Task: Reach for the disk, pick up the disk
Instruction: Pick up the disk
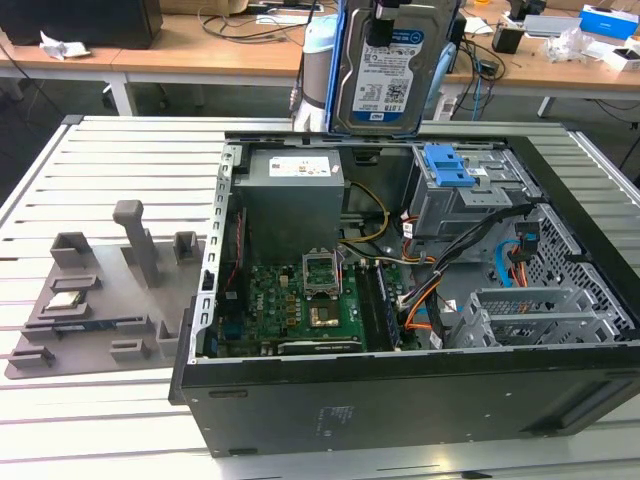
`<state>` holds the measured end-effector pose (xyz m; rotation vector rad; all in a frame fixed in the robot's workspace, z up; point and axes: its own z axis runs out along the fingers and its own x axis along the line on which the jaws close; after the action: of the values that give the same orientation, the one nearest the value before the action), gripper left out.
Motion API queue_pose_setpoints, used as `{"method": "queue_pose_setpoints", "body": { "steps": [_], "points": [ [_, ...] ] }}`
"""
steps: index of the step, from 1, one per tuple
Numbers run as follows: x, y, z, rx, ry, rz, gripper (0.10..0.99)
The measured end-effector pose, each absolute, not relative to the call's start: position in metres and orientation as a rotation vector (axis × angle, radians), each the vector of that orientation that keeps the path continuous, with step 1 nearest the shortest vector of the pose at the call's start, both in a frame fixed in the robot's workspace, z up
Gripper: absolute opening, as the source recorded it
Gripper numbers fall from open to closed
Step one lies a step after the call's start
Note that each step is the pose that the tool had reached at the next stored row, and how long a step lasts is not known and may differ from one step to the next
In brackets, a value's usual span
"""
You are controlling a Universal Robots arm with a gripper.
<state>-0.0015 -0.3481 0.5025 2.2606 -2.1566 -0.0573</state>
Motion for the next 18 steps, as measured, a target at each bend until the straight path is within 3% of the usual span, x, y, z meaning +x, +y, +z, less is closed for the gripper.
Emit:
{"method": "queue_pose_setpoints", "body": {
  "steps": [18],
  "points": [
    [-0.001, -0.371, 0.502, 2.261, -2.157, -0.057, 0.369]
  ]
}}
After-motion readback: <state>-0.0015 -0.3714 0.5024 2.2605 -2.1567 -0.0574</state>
